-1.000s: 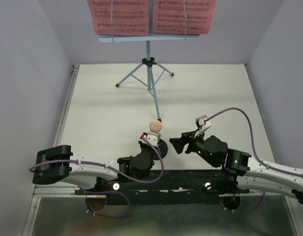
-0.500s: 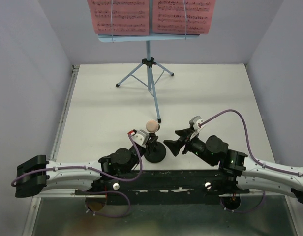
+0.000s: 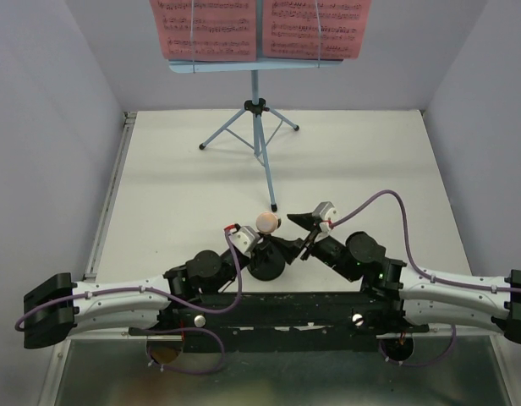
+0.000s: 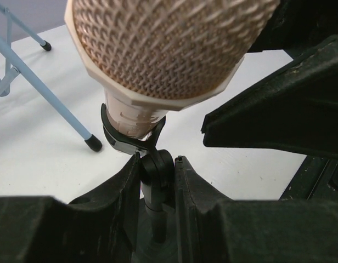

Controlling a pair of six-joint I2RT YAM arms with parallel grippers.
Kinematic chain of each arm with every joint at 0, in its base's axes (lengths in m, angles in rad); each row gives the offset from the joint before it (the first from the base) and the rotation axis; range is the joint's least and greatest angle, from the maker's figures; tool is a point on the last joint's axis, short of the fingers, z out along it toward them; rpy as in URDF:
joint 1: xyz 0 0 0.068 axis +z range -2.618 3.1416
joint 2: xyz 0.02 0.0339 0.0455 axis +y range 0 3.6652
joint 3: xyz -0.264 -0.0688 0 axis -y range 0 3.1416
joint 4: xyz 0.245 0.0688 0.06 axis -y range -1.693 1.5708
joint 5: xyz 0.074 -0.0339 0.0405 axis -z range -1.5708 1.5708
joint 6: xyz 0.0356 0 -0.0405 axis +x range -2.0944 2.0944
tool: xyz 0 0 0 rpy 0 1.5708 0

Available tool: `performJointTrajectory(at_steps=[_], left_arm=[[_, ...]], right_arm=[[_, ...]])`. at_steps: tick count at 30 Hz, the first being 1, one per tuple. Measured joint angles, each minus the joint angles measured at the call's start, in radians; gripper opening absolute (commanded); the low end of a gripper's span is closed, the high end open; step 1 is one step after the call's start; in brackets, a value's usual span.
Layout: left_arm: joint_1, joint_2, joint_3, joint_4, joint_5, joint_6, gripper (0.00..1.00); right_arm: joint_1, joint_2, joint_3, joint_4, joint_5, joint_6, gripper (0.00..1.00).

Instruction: Pack up the instrument practice props

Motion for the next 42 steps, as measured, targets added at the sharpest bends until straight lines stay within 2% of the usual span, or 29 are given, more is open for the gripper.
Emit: performJointTrajectory(at_steps=[4,11,13,18,21,23,29,30,31,32,33,36,42], left_arm=[[0.002,-0.010,0.000,-0.015,0.029,0.004,0.00],[0.004,-0.047,0.000,-0.061,0.078,0.008,0.00],[0.004,-0.048,0.000,-0.065,0.083,0.009,0.00],[0.005,-0.047,0.000,-0.065,0.092,0.010,0.00],[0.005,-0.046,0.000,-0.064,0.095,0.011,0.00],[0.005,-0.043,0.003,-0.066,0.096,0.013,0.00],[0.005,-0.042,0.004,-0.066,0.098,0.013,0.00],[0.005,-0.042,0.005,-0.067,0.098,0.013,0.00],[0.005,-0.042,0.006,-0.068,0.098,0.013,0.00],[0.005,-0.042,0.006,-0.069,0.098,0.013,0.00],[0.005,-0.042,0.006,-0.069,0.098,0.013,0.00],[0.005,-0.042,0.007,-0.071,0.098,0.013,0.00],[0.005,-0.043,0.007,-0.071,0.098,0.013,0.00]], right_arm=[[0.006,0.026,-0.062,0.142,0.006,-0.069,0.75],[0.010,0.113,-0.078,0.282,0.017,-0.176,0.66],[0.014,0.130,-0.078,0.307,0.016,-0.197,0.58],[0.021,0.182,-0.077,0.333,0.016,-0.234,0.30],[0.021,0.196,-0.076,0.332,0.016,-0.244,0.18],[0.021,0.197,-0.073,0.333,0.016,-0.248,0.01],[0.021,0.197,-0.056,0.330,0.018,-0.249,0.01],[0.021,0.197,-0.056,0.329,0.018,-0.249,0.06],[0.023,0.197,-0.056,0.327,0.018,-0.249,0.34],[0.024,0.197,-0.056,0.325,0.018,-0.249,0.52],[0.026,0.196,-0.054,0.319,0.018,-0.248,0.63],[0.026,0.195,-0.044,0.304,0.018,-0.241,0.77],[0.026,0.191,-0.040,0.299,0.028,-0.231,0.85]])
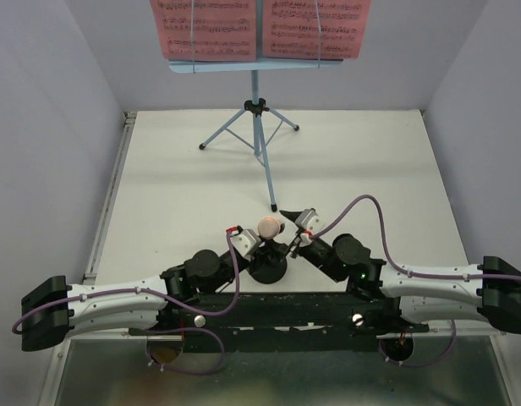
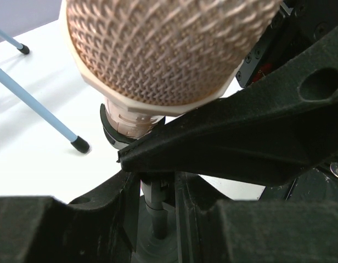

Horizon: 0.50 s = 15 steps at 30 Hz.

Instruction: Pack up the instrument practice props

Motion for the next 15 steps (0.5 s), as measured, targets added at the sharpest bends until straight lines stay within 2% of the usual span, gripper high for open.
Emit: performJointTrajectory(at_steps=[2,3,6,7,8,15], left_arm=[[0.000,0.000,0.000,0.000,0.000,0.000,0.00],[0.000,-0.001,0.000,-0.001,0.000,0.000,0.00],[0.000,-0.003,0.000,-0.003,-0.001,0.000,0.00],[0.001,-0.003,0.000,-0.003,0.000,-0.001,0.00],[0.001,-0.006,0.000,-0.006,0.000,-0.001,0.00],[-0.001,-0.016,0.000,-0.018,0.006,-0.006,0.00]], right_arm=[[0.000,0.003,0.006,-0.006,0.001,0.001,0.85],[0.000,0.007,0.011,-0.010,0.002,0.002,0.78],[0.000,0.019,0.031,-0.026,0.002,0.000,0.19],[0.000,0.023,0.035,-0.034,0.004,-0.007,0.07],[0.002,0.027,0.040,-0.034,0.023,-0.031,0.01],[-0.011,0.029,0.048,-0.035,0.062,-0.012,0.01]])
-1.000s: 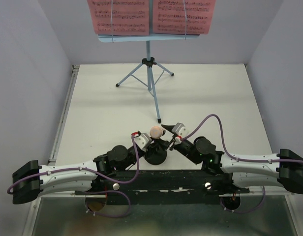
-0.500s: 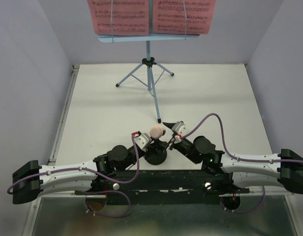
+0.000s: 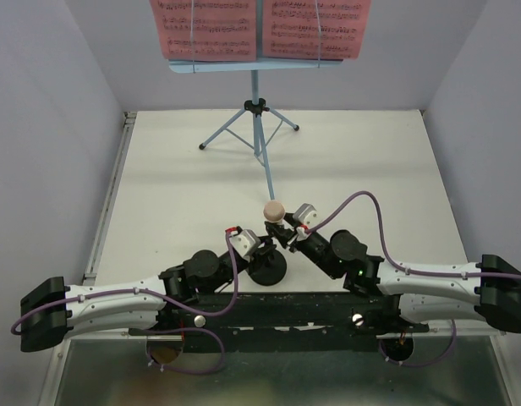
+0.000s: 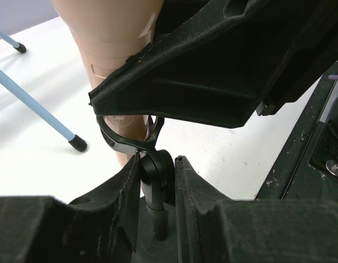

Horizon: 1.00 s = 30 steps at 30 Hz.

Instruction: Pack up the instrument practice props

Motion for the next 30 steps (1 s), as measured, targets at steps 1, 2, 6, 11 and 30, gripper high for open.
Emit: performJointTrajectory(at_steps=[1,2,6,11,30], left_arm=[[0.000,0.000,0.000,0.000,0.000,0.000,0.00],[0.000,0.000,0.000,0.000,0.000,0.000,0.00],[0.000,0.000,0.000,0.000,0.000,0.000,0.00],[0.000,0.008,0.008,-0.008,-0.002,0.001,0.00],[-0.006,-0.027,0.016,-0.066,-0.086,-0.005,0.00]], right_arm=[[0.001,0.000,0.000,0.000,0.001,0.003,0.01],[0.001,-0.001,0.000,0.000,0.002,0.004,0.01],[0.006,-0.006,0.000,-0.004,0.019,0.012,0.01],[0.011,-0.016,0.000,-0.010,0.089,0.021,0.01],[0.013,-0.131,0.053,-0.071,0.469,0.003,0.01]])
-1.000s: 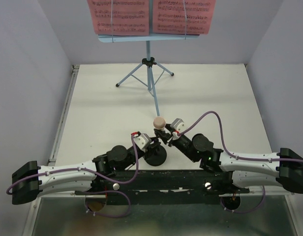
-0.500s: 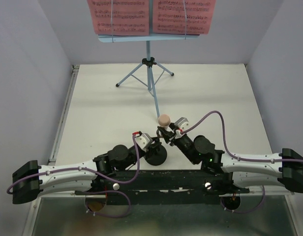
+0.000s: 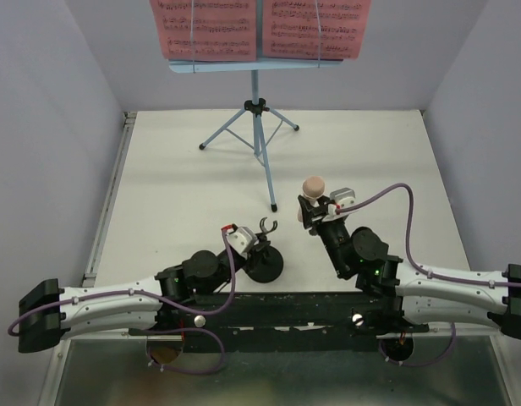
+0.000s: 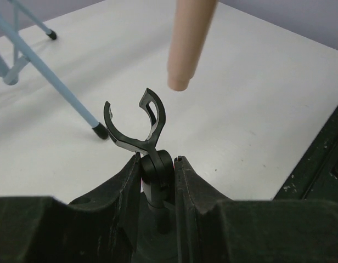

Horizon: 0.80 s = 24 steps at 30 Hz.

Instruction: Pack up the instrument practice props

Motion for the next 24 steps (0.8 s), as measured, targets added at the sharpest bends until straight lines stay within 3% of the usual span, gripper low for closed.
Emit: performJointTrajectory(at_steps=[11,17,24], left_arm=[[0.052,-0.183,0.000,-0.233,-0.385,-0.048,0.00],[0.223,-0.269,0.005,-0.368,-0.550,-0.102,0.00],[0.513,-0.152,0.124,-0.547,-0.646,-0.258,0.00]], right_arm=[[0.000,-0.125,0.023,-0.166,0.006,0.116,0.01],[0.000,-0.131,0.005,-0.195,-0.002,0.157,0.01],[0.000,-0.130,-0.008,-0.215,-0.034,0.204,0.01]])
